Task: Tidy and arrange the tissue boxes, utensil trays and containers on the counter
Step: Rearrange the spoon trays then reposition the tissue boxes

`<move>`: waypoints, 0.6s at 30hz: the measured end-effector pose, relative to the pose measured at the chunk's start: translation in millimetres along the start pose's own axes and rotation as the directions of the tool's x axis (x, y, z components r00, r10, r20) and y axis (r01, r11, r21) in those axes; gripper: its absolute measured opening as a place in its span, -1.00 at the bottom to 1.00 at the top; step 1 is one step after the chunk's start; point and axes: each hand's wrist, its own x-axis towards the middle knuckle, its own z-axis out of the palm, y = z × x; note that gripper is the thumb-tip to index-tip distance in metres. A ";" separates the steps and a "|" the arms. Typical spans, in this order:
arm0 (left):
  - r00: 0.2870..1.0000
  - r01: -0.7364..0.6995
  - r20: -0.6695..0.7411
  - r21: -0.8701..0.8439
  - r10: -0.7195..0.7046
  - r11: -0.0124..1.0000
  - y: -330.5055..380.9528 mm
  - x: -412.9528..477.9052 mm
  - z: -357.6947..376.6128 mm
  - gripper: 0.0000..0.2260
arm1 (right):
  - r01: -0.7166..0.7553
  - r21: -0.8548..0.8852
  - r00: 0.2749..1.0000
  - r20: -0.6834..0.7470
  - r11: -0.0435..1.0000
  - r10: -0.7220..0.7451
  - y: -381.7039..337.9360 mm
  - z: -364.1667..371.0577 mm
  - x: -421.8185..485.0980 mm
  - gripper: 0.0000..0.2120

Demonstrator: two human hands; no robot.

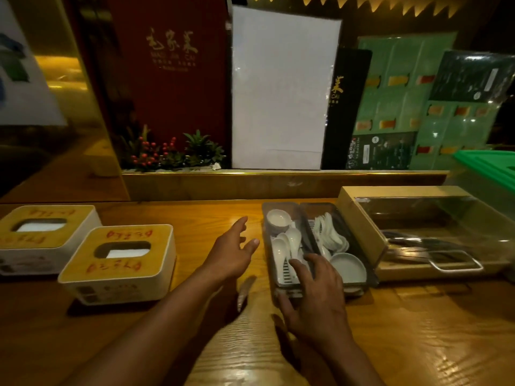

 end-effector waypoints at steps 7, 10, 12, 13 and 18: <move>0.969 -0.221 -0.038 0.305 0.244 0.926 -36.0 -40.8 -144.1 -0.58 | 0.199 0.196 0.976 0.047 0.960 -0.212 -150.2 55.3 8.8 -0.38; 0.962 -0.199 -0.105 0.363 0.252 0.910 -65.3 -54.4 -200.6 -0.61 | 0.197 0.184 0.971 0.102 0.963 -0.217 -203.7 79.6 11.7 -0.37; 0.959 -0.171 -0.142 0.392 0.243 0.904 -88.1 -59.6 -228.5 -0.57 | 0.151 0.157 0.981 0.099 0.976 -0.168 -222.7 90.2 16.3 -0.40; 0.962 -0.152 -0.148 0.403 0.229 0.902 -99.3 -61.0 -238.8 -0.53 | 0.122 0.147 0.987 0.086 0.982 -0.136 -226.8 93.7 18.8 -0.42; 0.989 -0.052 -0.116 0.303 0.091 0.952 -135.1 -67.8 -246.9 -0.19 | 0.061 0.069 0.997 0.048 0.996 -0.064 -217.6 95.7 24.5 -0.48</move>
